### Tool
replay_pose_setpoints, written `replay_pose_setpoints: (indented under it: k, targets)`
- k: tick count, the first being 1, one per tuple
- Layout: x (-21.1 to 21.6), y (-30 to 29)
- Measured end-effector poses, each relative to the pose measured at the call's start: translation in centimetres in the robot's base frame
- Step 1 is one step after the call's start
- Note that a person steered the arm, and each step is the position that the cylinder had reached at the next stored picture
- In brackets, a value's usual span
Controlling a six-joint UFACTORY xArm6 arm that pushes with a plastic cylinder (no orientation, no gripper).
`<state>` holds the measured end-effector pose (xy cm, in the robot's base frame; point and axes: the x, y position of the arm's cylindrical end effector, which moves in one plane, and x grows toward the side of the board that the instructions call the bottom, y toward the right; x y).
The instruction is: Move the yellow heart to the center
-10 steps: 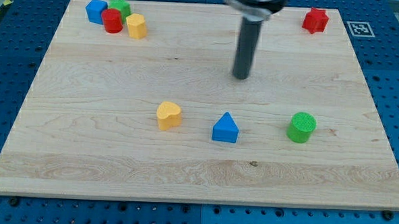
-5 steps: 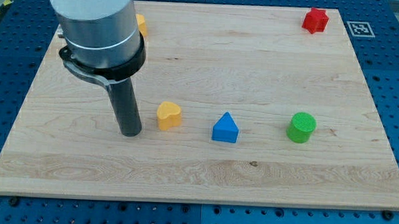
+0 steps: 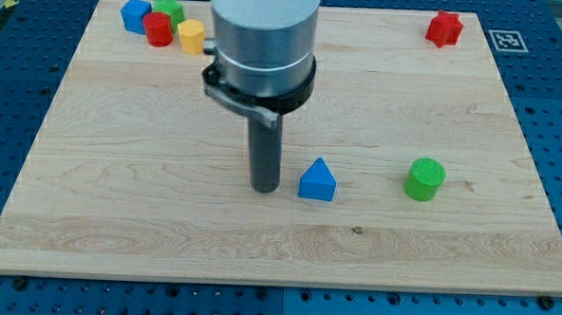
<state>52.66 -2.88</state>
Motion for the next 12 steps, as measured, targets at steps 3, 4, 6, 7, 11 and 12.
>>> replay_pose_setpoints:
  k: [3,4,6,7,11,12]
  targets:
    - [-1.0,-1.3]
    - [-1.1,-1.3]
    - [-1.3,-2.5]
    - [-1.8,-3.1]
    - [-3.8,0.7]
    - [-3.8,2.8]
